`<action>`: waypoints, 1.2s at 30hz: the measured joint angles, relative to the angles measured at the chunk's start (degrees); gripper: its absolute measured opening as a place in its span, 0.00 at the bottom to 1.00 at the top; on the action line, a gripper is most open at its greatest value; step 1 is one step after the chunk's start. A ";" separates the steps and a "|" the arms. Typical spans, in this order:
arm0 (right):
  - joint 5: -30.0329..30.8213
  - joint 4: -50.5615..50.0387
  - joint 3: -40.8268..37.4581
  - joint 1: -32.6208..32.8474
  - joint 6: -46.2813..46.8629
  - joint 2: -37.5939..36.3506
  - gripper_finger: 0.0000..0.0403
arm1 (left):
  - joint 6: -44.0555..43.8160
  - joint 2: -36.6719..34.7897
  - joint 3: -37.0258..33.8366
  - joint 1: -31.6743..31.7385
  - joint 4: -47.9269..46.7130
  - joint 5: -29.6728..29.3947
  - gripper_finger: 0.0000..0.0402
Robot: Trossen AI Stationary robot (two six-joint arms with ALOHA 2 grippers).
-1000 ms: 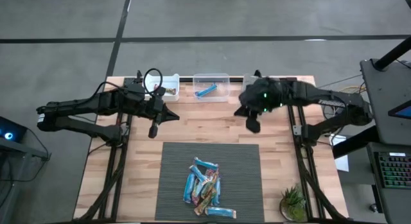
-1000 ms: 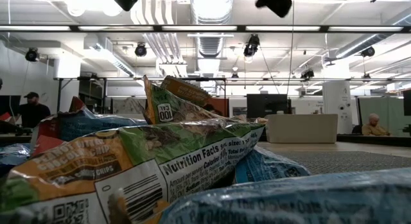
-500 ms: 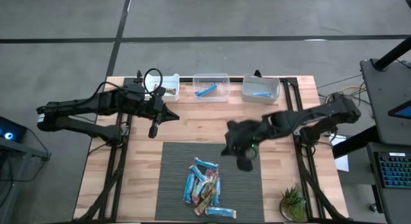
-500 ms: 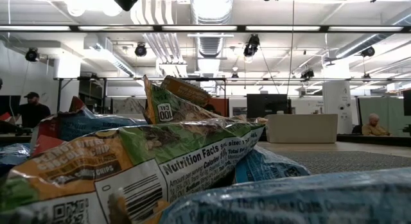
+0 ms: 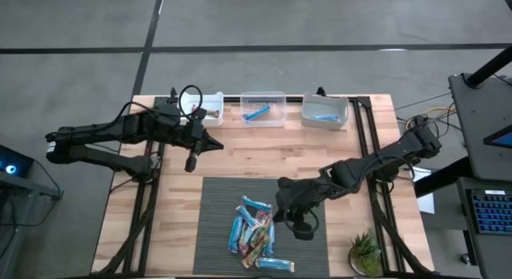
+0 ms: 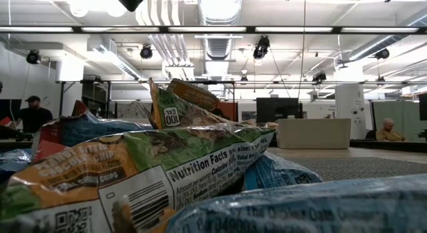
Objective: Pick and place Granola Bars by type
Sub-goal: Put the yellow granola bar into the gray bin
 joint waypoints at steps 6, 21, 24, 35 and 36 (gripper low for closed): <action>-0.13 1.60 0.06 1.97 5.60 -0.37 0.02 | 0.00 0.00 0.00 0.01 -0.02 0.00 0.00; -0.15 1.48 3.82 2.34 5.68 -0.22 0.02 | 0.00 0.07 0.00 0.01 -0.04 0.02 0.00; -0.14 1.48 3.90 2.34 4.90 -0.24 0.02 | 0.00 0.07 -0.21 0.00 0.08 0.00 0.00; -0.15 1.84 3.90 2.45 2.90 -0.24 0.02 | 0.01 0.76 -1.81 0.41 -0.83 -0.38 0.00; -0.13 1.97 3.90 2.52 2.97 -0.24 0.02 | 0.00 0.94 -1.81 0.40 -0.81 -0.48 0.00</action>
